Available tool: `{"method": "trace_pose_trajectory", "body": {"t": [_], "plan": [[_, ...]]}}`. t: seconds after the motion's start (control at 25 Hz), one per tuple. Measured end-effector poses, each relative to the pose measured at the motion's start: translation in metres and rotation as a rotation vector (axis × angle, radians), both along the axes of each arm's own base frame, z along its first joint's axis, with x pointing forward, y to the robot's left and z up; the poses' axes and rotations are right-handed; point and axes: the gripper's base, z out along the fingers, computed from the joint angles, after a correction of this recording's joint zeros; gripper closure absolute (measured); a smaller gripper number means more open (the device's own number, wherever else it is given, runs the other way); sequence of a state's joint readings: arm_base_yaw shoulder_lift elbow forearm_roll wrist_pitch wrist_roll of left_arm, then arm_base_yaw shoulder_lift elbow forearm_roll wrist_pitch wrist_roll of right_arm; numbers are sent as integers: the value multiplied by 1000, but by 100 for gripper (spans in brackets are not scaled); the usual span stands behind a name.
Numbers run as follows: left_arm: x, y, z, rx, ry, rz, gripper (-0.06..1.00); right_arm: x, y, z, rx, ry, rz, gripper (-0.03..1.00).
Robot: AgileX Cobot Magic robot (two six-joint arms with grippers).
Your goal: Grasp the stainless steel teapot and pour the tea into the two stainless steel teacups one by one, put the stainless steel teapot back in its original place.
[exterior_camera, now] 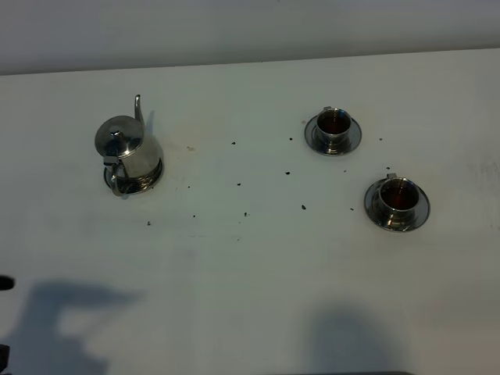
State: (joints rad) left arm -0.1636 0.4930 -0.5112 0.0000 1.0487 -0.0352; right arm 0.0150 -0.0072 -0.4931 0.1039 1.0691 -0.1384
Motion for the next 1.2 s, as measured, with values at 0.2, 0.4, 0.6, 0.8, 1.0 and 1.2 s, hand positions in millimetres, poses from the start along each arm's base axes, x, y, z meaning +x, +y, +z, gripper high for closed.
{"method": "trace_pose_trajectory", "body": {"t": [0.2,0.4,0.6,0.8,1.0,1.2], "plan": [[-19,4,7,-10,-139,2,46,0,0,0,0,0,0,73],[-38,12,10,10,-269,60,46,0,0,0,0,0,0,73],[-57,15,12,21,-394,166,46,0,0,0,0,0,0,73],[-71,11,11,17,-483,151,46,0,0,0,0,0,0,73],[-70,9,10,17,-480,108,46,0,0,0,0,0,0,73],[-70,9,10,18,-479,107,46,0,0,0,0,0,0,73]]}}
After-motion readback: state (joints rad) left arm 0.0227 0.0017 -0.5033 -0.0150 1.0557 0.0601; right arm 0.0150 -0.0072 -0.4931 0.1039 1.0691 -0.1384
